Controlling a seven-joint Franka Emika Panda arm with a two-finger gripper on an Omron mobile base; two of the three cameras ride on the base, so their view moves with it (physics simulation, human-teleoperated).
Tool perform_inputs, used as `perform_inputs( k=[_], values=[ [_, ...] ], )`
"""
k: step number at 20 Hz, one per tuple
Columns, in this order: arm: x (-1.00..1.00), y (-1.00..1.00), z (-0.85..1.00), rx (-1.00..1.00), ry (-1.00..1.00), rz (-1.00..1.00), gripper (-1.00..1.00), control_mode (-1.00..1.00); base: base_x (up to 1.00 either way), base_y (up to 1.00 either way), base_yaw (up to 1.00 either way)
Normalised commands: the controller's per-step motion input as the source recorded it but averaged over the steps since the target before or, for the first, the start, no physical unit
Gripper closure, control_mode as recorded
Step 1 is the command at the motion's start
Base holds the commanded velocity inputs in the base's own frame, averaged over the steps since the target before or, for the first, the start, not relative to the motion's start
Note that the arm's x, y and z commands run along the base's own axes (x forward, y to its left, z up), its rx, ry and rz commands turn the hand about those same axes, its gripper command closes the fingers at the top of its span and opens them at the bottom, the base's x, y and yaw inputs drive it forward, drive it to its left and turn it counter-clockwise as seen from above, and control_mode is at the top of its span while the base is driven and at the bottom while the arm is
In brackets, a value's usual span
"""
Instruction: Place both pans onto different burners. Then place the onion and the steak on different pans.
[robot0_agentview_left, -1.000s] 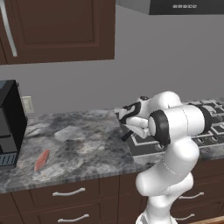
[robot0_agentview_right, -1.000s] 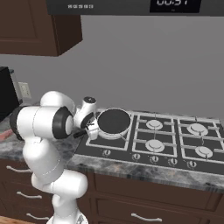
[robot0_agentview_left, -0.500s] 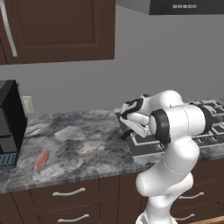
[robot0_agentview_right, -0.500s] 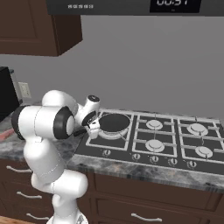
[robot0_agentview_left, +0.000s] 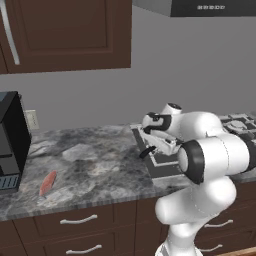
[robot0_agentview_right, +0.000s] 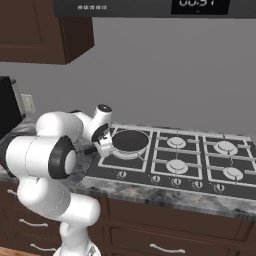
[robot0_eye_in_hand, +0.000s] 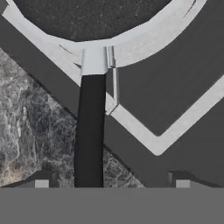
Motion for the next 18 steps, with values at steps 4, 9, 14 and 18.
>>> perform_inputs(
  k=[4,9,14,18],
  values=[
    [-0.27,0.02,0.58,-0.03,-0.05,0.04,-1.0,-1.0,0.0,0.0,0.0],
    [-0.24,0.21,0.52,-0.06,-0.08,0.16,-1.0,-1.0,0.0,0.0,0.0],
    [-0.33,0.34,0.34,-0.06,-0.1,0.2,-1.0,-1.0,0.0,0.0,0.0],
    [-0.29,0.36,0.26,-0.02,-0.11,0.2,-1.0,-1.0,0.0,0.0,0.0]
  ],
)
